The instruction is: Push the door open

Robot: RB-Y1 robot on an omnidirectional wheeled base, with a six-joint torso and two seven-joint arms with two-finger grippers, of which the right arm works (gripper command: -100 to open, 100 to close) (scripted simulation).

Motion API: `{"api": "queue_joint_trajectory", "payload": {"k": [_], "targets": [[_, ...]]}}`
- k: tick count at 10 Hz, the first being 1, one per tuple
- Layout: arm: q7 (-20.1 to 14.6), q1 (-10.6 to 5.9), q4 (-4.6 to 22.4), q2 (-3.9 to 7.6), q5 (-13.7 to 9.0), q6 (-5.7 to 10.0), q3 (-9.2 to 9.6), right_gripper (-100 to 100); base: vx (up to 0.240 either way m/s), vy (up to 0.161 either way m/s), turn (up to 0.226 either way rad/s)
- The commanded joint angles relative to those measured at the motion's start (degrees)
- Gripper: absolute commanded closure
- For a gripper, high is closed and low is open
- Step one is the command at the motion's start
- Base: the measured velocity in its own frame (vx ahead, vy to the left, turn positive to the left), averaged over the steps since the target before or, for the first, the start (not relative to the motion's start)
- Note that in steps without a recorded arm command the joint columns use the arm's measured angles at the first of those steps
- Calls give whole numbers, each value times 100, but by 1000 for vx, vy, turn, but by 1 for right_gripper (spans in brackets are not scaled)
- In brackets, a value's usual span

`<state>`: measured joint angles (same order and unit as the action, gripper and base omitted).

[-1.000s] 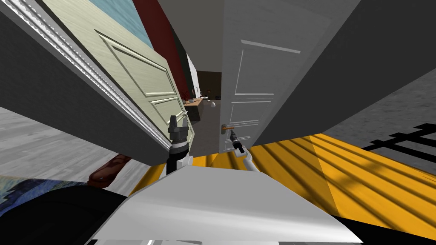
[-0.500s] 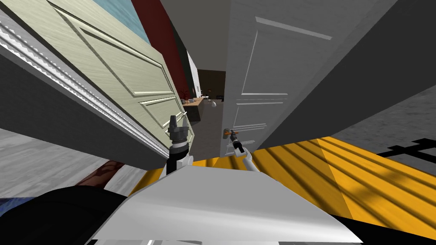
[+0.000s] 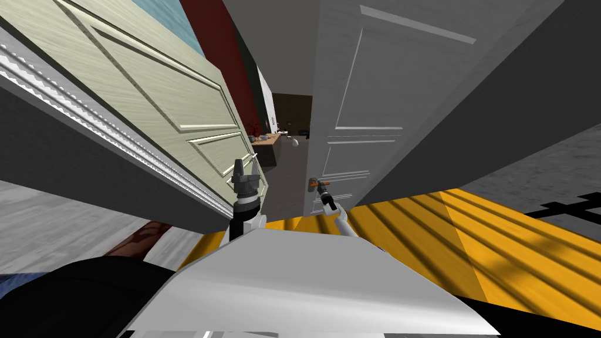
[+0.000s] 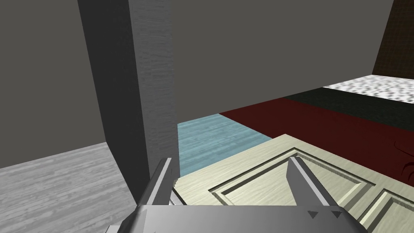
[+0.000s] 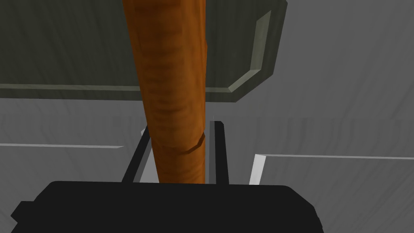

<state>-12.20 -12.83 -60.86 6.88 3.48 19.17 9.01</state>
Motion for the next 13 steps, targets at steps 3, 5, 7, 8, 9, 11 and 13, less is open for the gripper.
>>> {"api": "queue_joint_trajectory", "payload": {"k": [3,5,7,8,9,11,13], "targets": [[29,-8,26,2,-12,3,-86,100,34,13,-13],[54,-16,49,3,-23,5,-161,100,139,82,-45],[85,-25,76,5,-37,8,-254,100,152,85,-38],[108,-32,97,7,-46,10,-322,100,191,119,-61],[134,-40,121,8,-58,13,-401,100,195,107,-71],[190,-58,171,12,-82,19,-570,100,190,109,-56],[236,-71,212,15,-102,23,-706,100,158,131,-82]]}}
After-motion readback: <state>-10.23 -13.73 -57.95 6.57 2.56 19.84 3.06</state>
